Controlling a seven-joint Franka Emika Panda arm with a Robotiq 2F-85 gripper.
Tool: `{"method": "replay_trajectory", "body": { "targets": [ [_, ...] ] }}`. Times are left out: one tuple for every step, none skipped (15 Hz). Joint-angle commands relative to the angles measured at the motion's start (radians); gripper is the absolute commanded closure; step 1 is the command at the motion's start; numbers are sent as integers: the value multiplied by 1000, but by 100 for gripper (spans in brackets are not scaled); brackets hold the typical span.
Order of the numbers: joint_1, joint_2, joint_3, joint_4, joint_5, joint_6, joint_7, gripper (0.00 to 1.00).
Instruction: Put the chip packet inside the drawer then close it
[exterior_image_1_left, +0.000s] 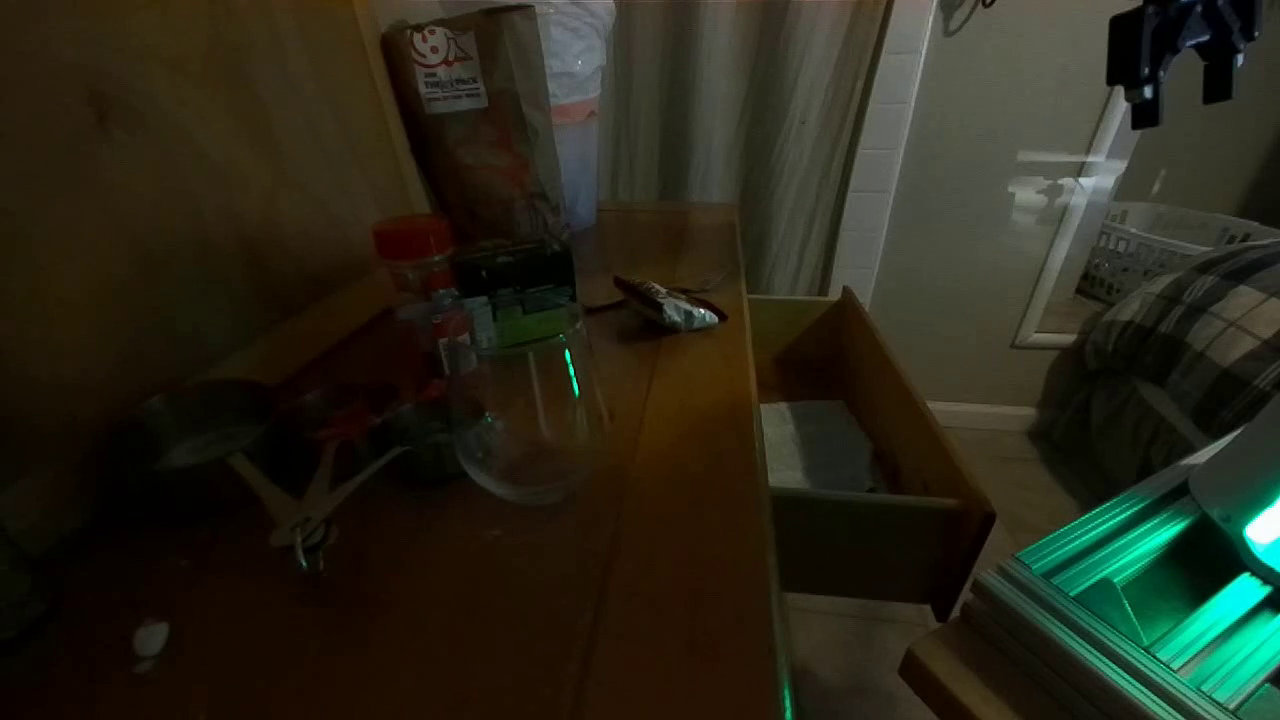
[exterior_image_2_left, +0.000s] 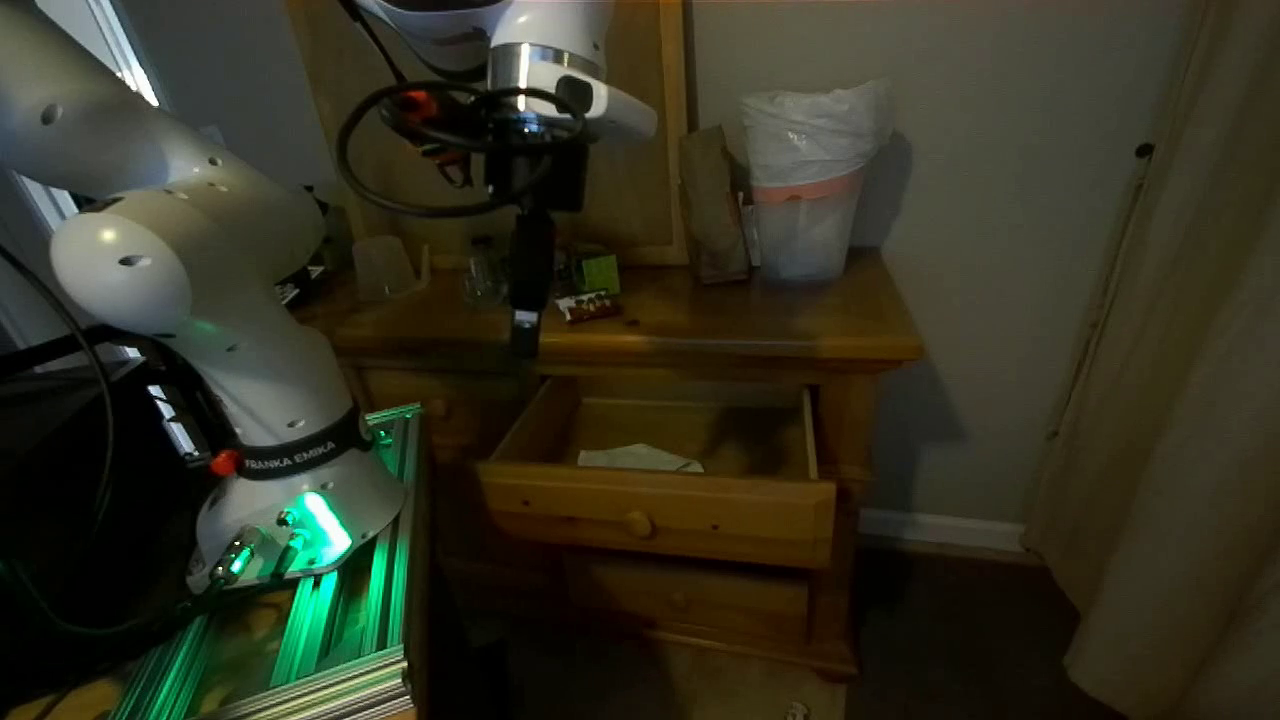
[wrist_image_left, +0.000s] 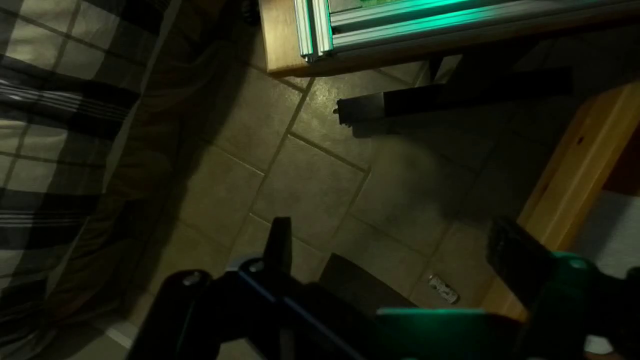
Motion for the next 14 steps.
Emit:
{"method": "replay_trajectory", "body": {
  "targets": [
    [63,4,10,-7,20,7,-3,0],
    [102,3,29,-14,36,19,-12,0],
    [154,-2,50,-18,75,40,-16,0],
    [194,-3,64,-22,105,68,-18,0],
    [247,5,89,-13,150,87,-15,0],
    [294,16,109,-9,198,125,-12,0],
    [343,34,124,1,271,170,0,0],
    [382,50,138,7,322,218,-6,0],
    [425,72,153,11,375,271,-19,0],
    [466,90,163,17,429,310,-36,0],
    [507,118,176,20,480,354,-49,0],
    [549,148,183,25,534,384,-70,0],
    [585,186,196,31,580,421,-86,0],
    [613,216,205,40,619,445,-104,0]
  ]
}}
